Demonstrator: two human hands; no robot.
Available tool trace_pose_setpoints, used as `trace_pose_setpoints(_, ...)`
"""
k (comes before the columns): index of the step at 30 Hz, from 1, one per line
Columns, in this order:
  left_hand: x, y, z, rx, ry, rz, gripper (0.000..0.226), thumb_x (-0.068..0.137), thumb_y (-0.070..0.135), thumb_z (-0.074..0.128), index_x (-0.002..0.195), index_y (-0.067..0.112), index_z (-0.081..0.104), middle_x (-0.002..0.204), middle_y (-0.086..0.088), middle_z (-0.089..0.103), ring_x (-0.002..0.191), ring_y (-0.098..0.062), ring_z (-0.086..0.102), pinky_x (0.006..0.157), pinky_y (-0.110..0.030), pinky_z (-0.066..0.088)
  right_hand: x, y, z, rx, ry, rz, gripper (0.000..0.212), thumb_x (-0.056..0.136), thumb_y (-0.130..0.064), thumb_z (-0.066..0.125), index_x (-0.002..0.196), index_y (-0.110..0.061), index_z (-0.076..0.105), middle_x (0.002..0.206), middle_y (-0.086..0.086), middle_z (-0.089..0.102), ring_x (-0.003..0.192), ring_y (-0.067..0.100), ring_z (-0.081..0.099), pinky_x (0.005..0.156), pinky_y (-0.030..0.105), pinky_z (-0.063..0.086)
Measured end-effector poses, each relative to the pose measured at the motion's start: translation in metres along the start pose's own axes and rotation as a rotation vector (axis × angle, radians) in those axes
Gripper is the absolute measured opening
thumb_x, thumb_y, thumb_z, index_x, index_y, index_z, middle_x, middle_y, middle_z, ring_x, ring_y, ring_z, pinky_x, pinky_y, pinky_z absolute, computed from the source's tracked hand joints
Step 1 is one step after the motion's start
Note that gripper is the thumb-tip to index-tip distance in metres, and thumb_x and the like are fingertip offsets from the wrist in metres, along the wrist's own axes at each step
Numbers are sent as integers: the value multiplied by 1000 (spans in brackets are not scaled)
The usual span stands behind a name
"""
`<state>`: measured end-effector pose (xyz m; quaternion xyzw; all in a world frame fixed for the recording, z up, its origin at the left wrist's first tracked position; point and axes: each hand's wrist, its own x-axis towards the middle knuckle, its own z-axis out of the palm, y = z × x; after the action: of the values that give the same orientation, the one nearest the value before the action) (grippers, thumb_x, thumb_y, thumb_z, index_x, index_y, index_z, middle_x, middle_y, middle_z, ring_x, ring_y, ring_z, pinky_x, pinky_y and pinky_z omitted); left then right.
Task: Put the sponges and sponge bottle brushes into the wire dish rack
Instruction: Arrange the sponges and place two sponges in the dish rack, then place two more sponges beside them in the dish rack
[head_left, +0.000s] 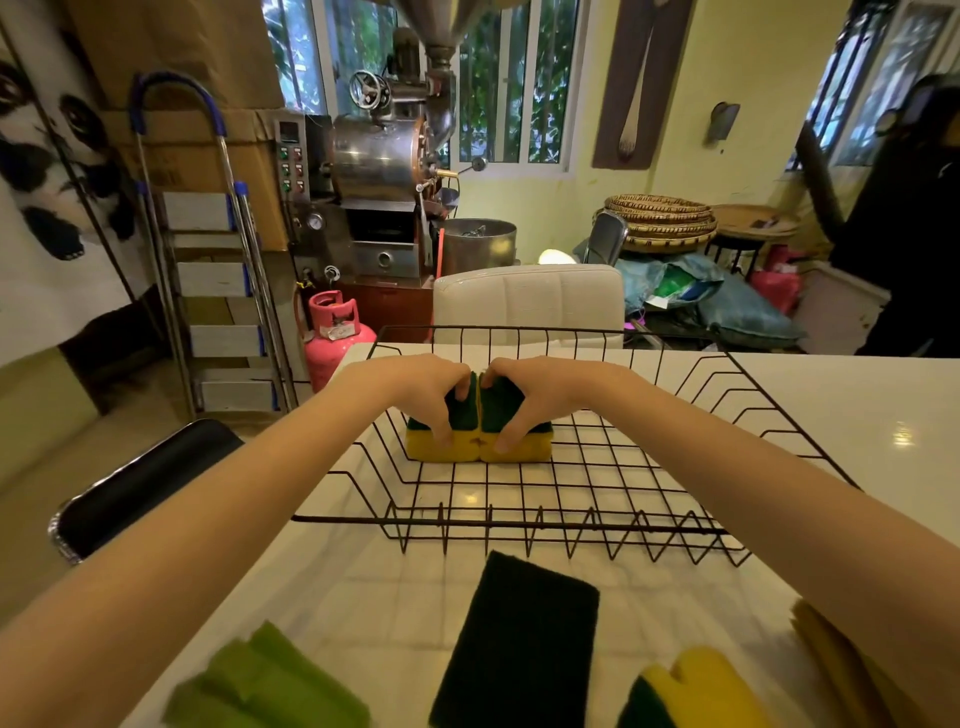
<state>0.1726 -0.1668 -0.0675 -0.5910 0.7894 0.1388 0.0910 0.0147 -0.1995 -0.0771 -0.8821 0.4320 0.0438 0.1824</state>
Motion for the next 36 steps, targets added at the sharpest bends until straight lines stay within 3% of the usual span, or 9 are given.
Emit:
trace_pose_setpoints(7,-11,9,-4,29,-14,-23,50,76,27,64,120,16,42,117,-9,51,93,-19,45,75,-29,37,-6,-10,6,-289,38,6,77,68,-46,71,131,-19,35,123,12,42,117,29,32,94,42,36)
trace_pose_setpoints(10,-25,14,-7,-38,-27,10,55,78,30,63,126,21,37,122,-9,51,98,-20,47,82,-31,38,-19,-16,5,-176,106,-18,83,68,-41,73,135,-16,30,131,13,43,120,29,36,99,43,37)
trace_pose_setpoints(16,-72,37,-9,-208,209,154,77,79,36,61,139,28,13,146,-6,33,129,-23,34,100,-32,29,-71,-32,-7,92,253,-93,85,72,-30,72,139,-18,22,143,7,38,125,24,39,91,29,33)
trace_pose_setpoints(20,-109,55,5,-311,336,279,79,76,41,63,138,32,16,146,7,29,127,-8,30,95,-23,25,-118,-41,-2,213,400,-121,92,74,-33,70,142,-25,9,147,7,32,129,23,35,90,26,31)
trace_pose_setpoints(23,-136,69,24,-366,397,402,81,68,51,65,131,49,14,137,28,21,118,12,23,92,-11,20,-155,-44,11,287,497,-164,91,75,-36,69,142,-28,8,149,3,28,133,17,29,94,23,25)
trace_pose_setpoints(26,-154,78,44,-383,408,481,87,61,60,65,128,59,8,139,39,8,127,15,15,97,-9,16,-186,-45,31,291,530,-201,84,77,-41,64,141,-32,10,150,-4,27,132,7,26,96,20,22)
trace_pose_setpoints(32,-167,90,78,-360,367,528,100,57,61,70,132,55,4,144,39,1,130,17,5,100,-12,13,-227,-44,58,409,554,-213,50,90,-44,40,137,-38,24,136,-26,35,117,-18,32,94,8,24)
trace_pose_setpoints(34,-169,93,87,-338,337,497,101,54,63,70,131,56,5,142,39,6,129,17,8,102,-11,13,-232,-45,59,507,557,-204,40,91,-47,34,131,-44,34,121,-40,37,110,-26,34,83,-3,28)
trace_pose_setpoints(36,-170,94,93,-303,308,447,96,52,64,71,129,54,13,137,35,24,125,12,24,102,-14,25,-238,-51,60,512,498,-163,32,92,-45,31,121,-50,41,109,-42,41,116,-17,37,79,-4,29)
